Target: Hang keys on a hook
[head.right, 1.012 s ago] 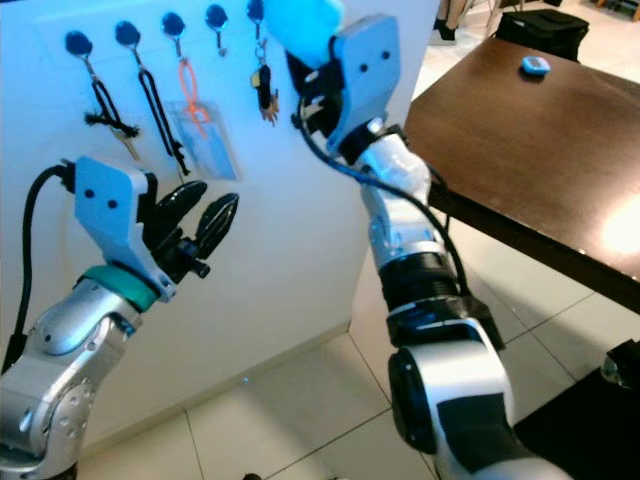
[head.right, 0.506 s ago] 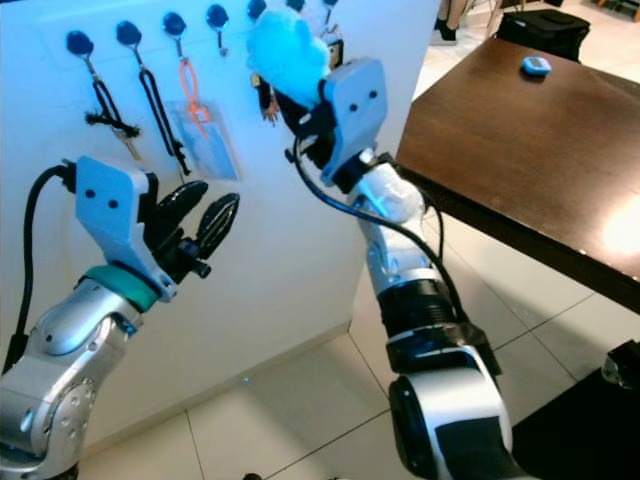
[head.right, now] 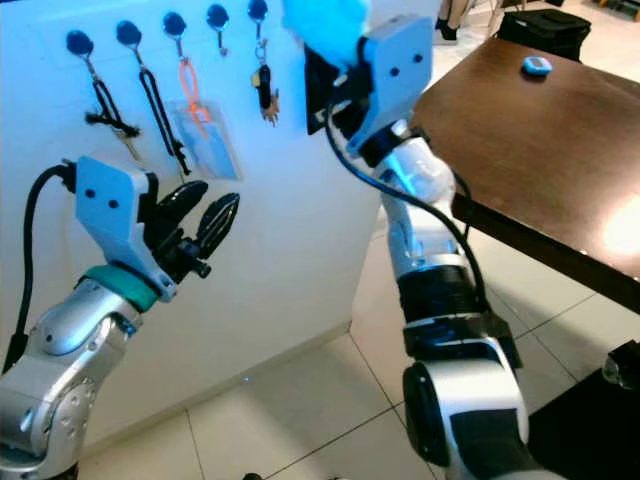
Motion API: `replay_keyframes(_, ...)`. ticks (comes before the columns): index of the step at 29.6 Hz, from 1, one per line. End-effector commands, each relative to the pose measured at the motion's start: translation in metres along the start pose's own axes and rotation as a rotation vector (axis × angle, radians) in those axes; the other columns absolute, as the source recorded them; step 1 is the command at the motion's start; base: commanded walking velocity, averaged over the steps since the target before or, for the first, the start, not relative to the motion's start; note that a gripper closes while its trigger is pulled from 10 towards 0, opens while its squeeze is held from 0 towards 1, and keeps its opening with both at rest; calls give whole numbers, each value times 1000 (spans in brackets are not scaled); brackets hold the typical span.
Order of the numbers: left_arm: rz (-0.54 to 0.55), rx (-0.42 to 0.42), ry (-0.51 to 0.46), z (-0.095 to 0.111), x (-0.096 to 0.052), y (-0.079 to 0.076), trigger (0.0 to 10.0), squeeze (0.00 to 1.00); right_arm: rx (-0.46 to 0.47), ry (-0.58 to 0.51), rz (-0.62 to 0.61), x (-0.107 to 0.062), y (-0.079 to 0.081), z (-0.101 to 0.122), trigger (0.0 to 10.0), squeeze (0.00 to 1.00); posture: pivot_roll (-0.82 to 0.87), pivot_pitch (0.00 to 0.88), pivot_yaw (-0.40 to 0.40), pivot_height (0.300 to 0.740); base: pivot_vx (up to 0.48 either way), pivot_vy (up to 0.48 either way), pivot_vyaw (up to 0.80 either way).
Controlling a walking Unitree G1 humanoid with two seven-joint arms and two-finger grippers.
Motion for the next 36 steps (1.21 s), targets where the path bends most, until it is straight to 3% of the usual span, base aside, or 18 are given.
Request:
replay_keyframes(1, -11, -2, 15, -4, -1, -2, 10000, 0, 4, -42, 3, 5, 1, 13, 10000, 0, -41, 111, 92, 740, 0, 0, 0)
replay_keyframes(15, -16, 2, 18, -4, -1, -3, 10000, 0, -7, -1, -41, -4, -11, 3, 10000, 0, -40, 108, 96, 740, 0, 0, 0)
replay_keyframes(24, -15, 7, 19, -5, -1, -2, 10000, 0, 13, 0, -3, 9, 2, 0, 10000, 0, -40, 102, 96, 740, 0, 0, 0)
replay_keyframes(36, -12, 11, 19, -4, -2, -1, 10000, 0, 30, 4, 22, 15, 10, -3, 10000, 0, -24, 102, 91, 740, 0, 0, 0)
Point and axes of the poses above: a point about 5 cm out from each wrist's last joint towards the gripper, its own x axis pointing out of the wrist towards the gripper, its own z axis along the axis of the wrist's last joint, y = z × x, the point moved 5 cm from there along x, pointing out of the wrist towards the gripper, and after that the axes turned 11 degrees about x, right-handed, at the moved point
